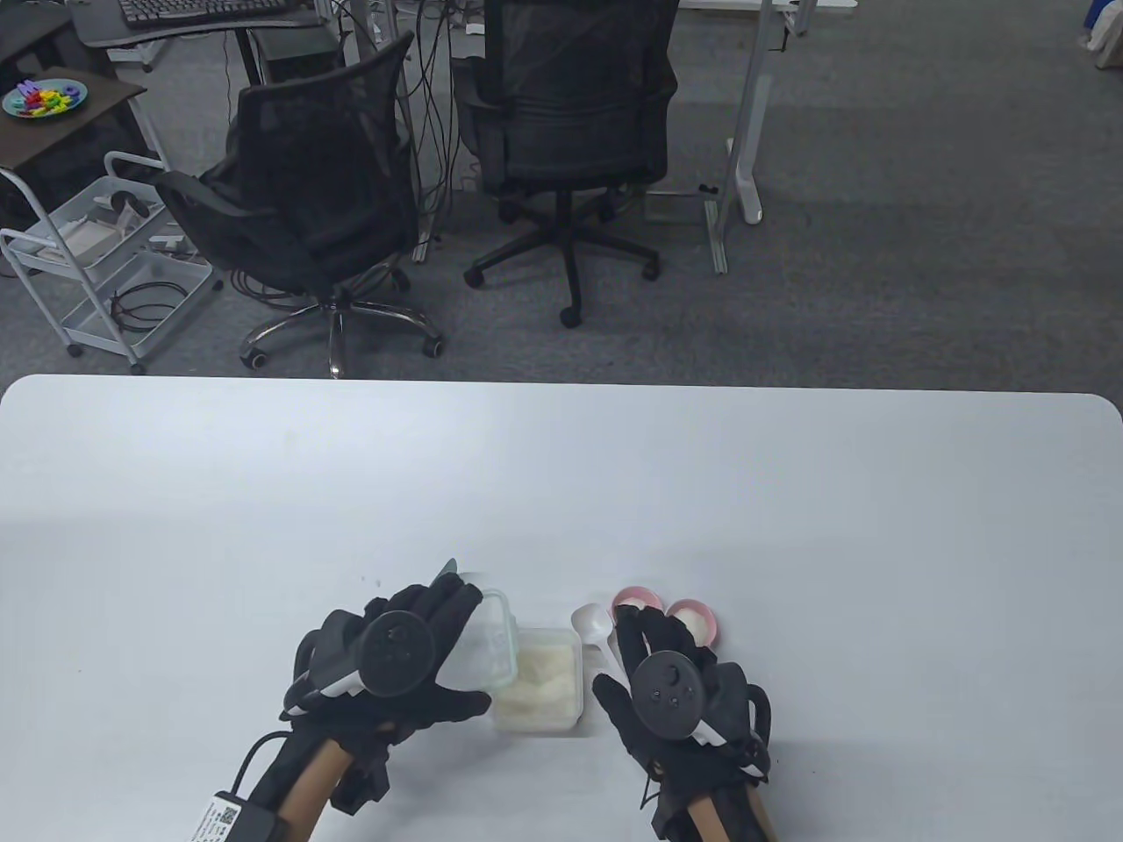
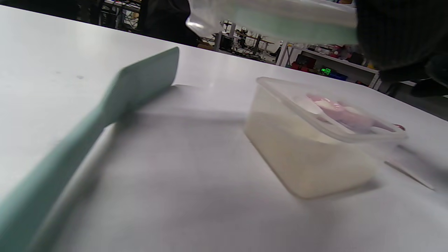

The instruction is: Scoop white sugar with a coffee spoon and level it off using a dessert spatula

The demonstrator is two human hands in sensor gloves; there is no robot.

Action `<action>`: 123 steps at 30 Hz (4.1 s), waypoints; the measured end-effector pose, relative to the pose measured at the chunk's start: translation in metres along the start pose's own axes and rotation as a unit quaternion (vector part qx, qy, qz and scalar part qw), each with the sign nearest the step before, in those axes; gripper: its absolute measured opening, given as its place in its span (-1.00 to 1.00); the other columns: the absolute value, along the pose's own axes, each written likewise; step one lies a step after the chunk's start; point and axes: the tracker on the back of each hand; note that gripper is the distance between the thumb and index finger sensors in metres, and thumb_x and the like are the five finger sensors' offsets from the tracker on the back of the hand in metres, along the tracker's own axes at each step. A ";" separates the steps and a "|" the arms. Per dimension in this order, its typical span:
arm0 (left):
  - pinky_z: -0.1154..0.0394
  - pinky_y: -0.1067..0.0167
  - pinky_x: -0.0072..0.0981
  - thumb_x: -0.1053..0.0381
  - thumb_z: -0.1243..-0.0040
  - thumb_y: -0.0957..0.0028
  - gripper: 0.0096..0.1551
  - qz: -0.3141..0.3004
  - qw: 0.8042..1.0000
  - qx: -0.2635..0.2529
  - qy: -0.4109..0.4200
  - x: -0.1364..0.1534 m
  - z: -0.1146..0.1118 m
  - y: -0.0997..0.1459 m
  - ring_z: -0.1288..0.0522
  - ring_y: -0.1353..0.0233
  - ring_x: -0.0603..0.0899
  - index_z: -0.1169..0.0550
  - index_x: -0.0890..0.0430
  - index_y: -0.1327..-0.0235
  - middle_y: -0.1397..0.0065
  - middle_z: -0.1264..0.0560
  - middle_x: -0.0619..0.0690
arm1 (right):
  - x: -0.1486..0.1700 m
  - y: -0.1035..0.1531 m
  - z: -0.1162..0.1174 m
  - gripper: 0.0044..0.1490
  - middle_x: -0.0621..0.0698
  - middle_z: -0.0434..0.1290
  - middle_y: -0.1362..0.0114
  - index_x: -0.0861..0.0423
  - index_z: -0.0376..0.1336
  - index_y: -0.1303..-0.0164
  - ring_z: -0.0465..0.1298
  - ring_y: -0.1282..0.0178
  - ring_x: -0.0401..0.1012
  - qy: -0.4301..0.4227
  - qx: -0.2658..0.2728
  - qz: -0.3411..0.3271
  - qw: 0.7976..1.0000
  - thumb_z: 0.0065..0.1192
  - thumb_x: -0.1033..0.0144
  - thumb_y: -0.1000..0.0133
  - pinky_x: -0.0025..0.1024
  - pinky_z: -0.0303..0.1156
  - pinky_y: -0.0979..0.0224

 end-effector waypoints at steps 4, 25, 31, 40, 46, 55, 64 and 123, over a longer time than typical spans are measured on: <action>-0.03 -0.58 0.56 -0.59 -0.39 0.06 0.37 -0.005 1.000 0.015 -0.016 -0.013 -0.005 -0.008 -0.09 -0.84 0.45 0.08 -0.18 -0.81 -0.92 0.10 -0.06 | -0.001 -0.002 0.005 -0.02 0.32 -0.15 -0.88 0.12 -0.30 -0.79 -0.01 -0.80 0.32 0.005 -0.020 -0.004 1.000 0.00 -0.02 -0.35 0.46 -0.07 -0.63; -0.02 -0.58 0.57 -0.59 -0.40 0.09 0.36 -0.021 0.998 0.046 -0.028 -0.039 -0.032 -0.037 -0.08 -0.86 0.41 0.08 -0.25 -0.80 -0.93 0.09 -0.11 | 0.002 -0.015 0.026 -0.14 0.17 -0.12 -0.91 0.09 -0.33 -0.79 0.00 -0.82 0.28 -0.098 -0.049 -0.022 0.994 -0.17 0.13 -0.38 0.45 -0.09 -0.66; 0.00 -0.57 0.59 -0.59 -0.40 0.10 0.35 -0.024 0.998 0.048 -0.029 -0.040 -0.035 -0.039 -0.08 -0.86 0.41 0.07 -0.28 -0.80 -0.93 0.09 -0.12 | 0.004 -0.020 0.029 -0.14 0.18 -0.02 -0.89 0.12 -0.31 -0.78 0.09 -0.78 0.25 -0.166 -0.039 -0.027 0.985 -0.09 0.19 -0.38 0.47 -0.08 -0.64; 0.01 -0.56 0.61 -0.59 -0.41 0.10 0.35 -0.020 0.998 0.046 -0.045 -0.040 -0.033 -0.039 -0.08 -0.86 0.41 0.07 -0.28 -0.81 -0.93 0.09 -0.13 | 0.008 -0.026 0.033 -0.10 0.23 0.05 -0.85 0.15 -0.30 -0.78 0.15 -0.74 0.21 -0.186 -0.043 -0.010 0.982 0.00 0.21 -0.38 0.49 -0.09 -0.63; 0.02 -0.54 0.64 -0.61 -0.38 0.10 0.35 -0.016 0.997 0.054 -0.057 -0.044 -0.035 -0.040 -0.08 -0.85 0.42 0.07 -0.29 -0.80 -0.93 0.09 -0.13 | 0.007 -0.026 0.035 -0.07 0.25 0.06 -0.81 0.17 -0.30 -0.78 0.17 -0.70 0.19 -0.188 -0.041 -0.004 0.981 0.04 0.22 -0.37 0.50 -0.08 -0.63; 0.02 -0.56 0.61 -0.60 -0.38 0.10 0.30 -0.007 0.995 0.070 -0.071 -0.046 -0.037 -0.042 -0.08 -0.86 0.40 0.00 -0.29 -0.81 -0.93 0.08 -0.14 | 0.005 -0.030 0.042 -0.06 0.31 0.02 -0.79 0.20 -0.31 -0.78 0.16 -0.68 0.22 -0.163 -0.054 0.005 0.985 0.04 0.21 -0.37 0.50 -0.09 -0.63; 0.00 -0.57 0.59 -0.65 -0.21 0.12 0.21 -0.003 0.997 0.075 -0.025 -0.036 -0.033 -0.041 -0.09 -0.86 0.39 -0.07 -0.30 -0.80 -0.92 0.06 -0.17 | 0.002 -0.029 0.042 -0.06 0.30 0.01 -0.78 0.17 -0.29 -0.78 0.16 -0.68 0.21 -0.134 -0.045 0.008 0.990 0.05 0.18 -0.37 0.49 -0.08 -0.63; -0.37 -0.54 0.29 -0.27 -0.18 -0.24 -0.23 0.155 0.987 0.039 -0.015 -0.027 -0.024 -0.020 -0.65 -0.41 0.05 -0.19 -0.35 -0.71 -0.51 -0.53 -0.14 | -0.020 -0.020 0.040 -0.17 0.21 0.21 -0.68 0.19 -0.07 -0.75 0.32 -0.56 0.13 0.006 0.008 0.004 1.000 0.10 0.17 -0.36 0.45 0.00 -0.63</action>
Point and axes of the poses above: the tracker on the back of each hand, its own x axis roughly to the little-finger side, its own y axis roughly from the fingertips to the wrist, z = x × y
